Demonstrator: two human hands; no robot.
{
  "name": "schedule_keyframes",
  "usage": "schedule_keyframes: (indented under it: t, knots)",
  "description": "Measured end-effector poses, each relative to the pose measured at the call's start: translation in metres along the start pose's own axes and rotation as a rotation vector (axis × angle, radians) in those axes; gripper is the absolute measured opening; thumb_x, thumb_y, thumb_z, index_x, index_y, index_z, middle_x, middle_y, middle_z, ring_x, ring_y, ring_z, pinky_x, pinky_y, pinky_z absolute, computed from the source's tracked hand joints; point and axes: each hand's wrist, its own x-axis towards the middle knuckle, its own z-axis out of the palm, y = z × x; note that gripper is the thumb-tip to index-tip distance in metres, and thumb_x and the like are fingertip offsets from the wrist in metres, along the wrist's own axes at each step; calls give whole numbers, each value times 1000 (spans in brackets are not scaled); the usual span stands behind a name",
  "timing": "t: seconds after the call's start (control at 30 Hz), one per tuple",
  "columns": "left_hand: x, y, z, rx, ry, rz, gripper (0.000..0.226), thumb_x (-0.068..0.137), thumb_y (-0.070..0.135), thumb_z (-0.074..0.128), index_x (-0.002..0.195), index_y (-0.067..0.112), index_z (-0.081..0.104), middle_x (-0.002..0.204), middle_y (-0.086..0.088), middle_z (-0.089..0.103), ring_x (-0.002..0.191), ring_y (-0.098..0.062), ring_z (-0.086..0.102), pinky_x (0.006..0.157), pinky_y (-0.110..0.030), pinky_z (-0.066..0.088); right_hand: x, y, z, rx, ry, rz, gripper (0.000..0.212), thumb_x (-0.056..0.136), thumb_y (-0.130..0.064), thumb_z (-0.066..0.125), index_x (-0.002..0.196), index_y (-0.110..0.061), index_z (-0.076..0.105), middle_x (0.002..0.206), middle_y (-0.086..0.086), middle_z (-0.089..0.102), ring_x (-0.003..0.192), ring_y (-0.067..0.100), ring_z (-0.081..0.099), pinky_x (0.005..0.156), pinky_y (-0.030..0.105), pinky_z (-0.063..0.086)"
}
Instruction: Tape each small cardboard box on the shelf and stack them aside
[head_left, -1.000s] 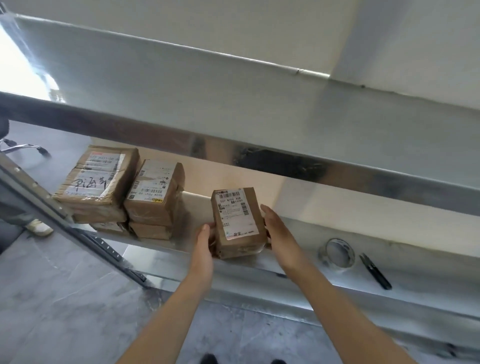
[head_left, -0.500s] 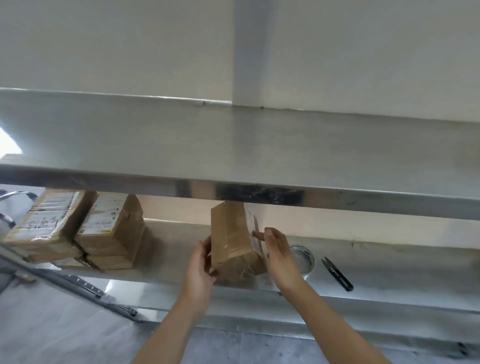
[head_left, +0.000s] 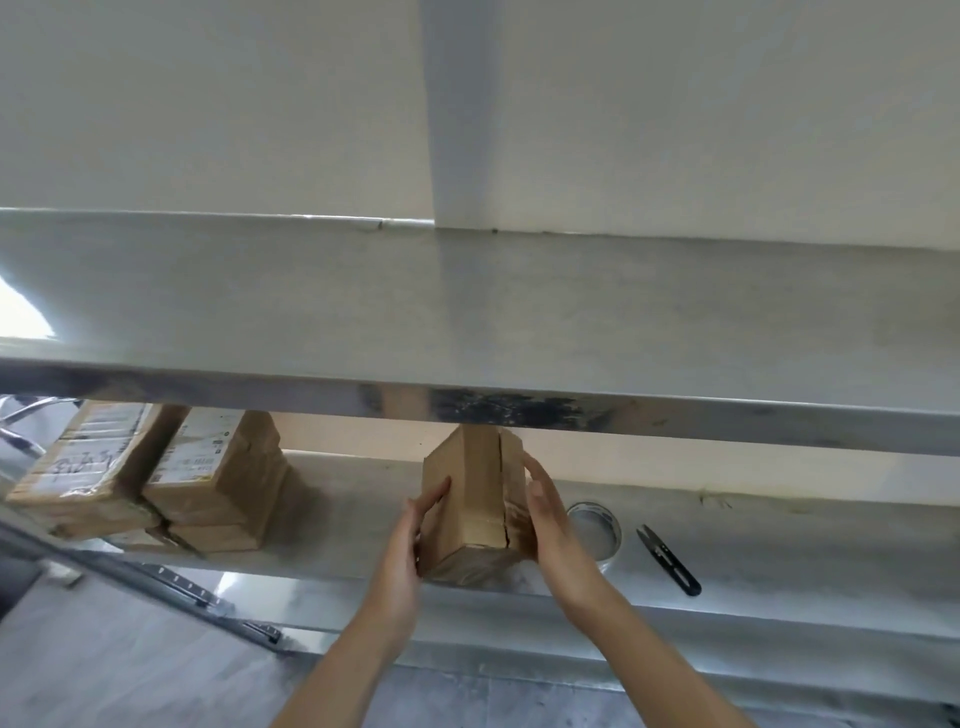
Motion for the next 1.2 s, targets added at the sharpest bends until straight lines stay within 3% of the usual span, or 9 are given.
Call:
schedule_keyframes:
  t: [0.1, 0.2, 0.3, 0.37, 0.6, 0.77, 1.0, 1.07, 1.2]
  knots:
    - [-1, 5, -1, -16, 7, 19, 46, 99, 49, 34, 134, 35, 60, 128, 7, 67, 116, -14, 65, 91, -36, 57, -2, -1, 0, -42, -13, -35, 40, 98, -66, 22, 137, -66, 33, 130, -52, 41, 122, -26, 38, 105, 14, 30]
    - [1, 3, -8, -64, 63, 15, 39, 105, 44, 31, 138, 40, 51, 129, 5, 66, 117, -17, 63, 93, -42, 54, -2, -1, 2, 4, 12, -8, 41, 98, -66, 25, 134, -61, 43, 130, -39, 49, 120, -19, 46, 107, 23, 40]
    - [3, -5, -16, -34, 64, 4, 45, 106, 50, 30, 141, 30, 50, 134, 2, 65, 122, -19, 60, 90, -39, 51, -3, -5, 0, 49, 82, -37, 43, 99, -53, 28, 125, -34, 57, 108, -23, 57, 90, -21, 56, 81, 15, 52]
    - [3, -11, -18, -1, 41, 1, 60, 94, 59, 33, 137, 24, 56, 132, 1, 66, 122, -20, 60, 86, -36, 50, -4, -1, 1, 46, 115, -2, 42, 101, -51, 28, 125, -28, 53, 112, -18, 58, 90, -17, 58, 75, 9, 49]
    - [14, -27, -3, 45, 47, -90, 45, 107, 38, 23, 125, 24, 61, 122, -1, 70, 109, -19, 65, 80, -39, 50, 2, 19, -13, -31, 53, 104, 46, 103, -56, 21, 109, -41, 64, 107, -23, 69, 98, -14, 62, 93, 17, 48]
    - [9, -37, 10, 79, 55, -136, 42, 108, 39, 24, 123, 27, 62, 115, 4, 73, 104, -16, 68, 81, -32, 51, 7, 36, -20, -30, 31, 144, 57, 98, -70, 21, 119, -44, 66, 118, -16, 71, 111, 3, 65, 107, 43, 49]
    - [14, -46, 7, 67, 100, -166, 44, 109, 40, 27, 134, 23, 58, 129, -2, 67, 116, -22, 63, 90, -39, 51, 6, 36, -31, -57, -11, 109, 46, 104, -58, 22, 108, -52, 67, 114, -17, 71, 109, -1, 64, 102, 30, 47]
    - [16, -44, 5, 5, 156, -163, 41, 108, 38, 32, 136, 19, 56, 133, -3, 61, 117, -25, 60, 97, -44, 48, 3, 39, -45, -190, 82, 38, 33, 109, -40, 29, 117, -41, 62, 121, -17, 64, 112, -2, 58, 101, 23, 39]
    - [25, -33, 1, -119, 330, -110, 33, 107, 33, 40, 130, 17, 57, 129, -7, 57, 106, -24, 59, 90, -44, 48, 5, 71, -84, -1006, 70, -148, 41, 90, -20, 58, 131, -17, 59, 131, -1, 59, 120, 21, 57, 99, 33, 43]
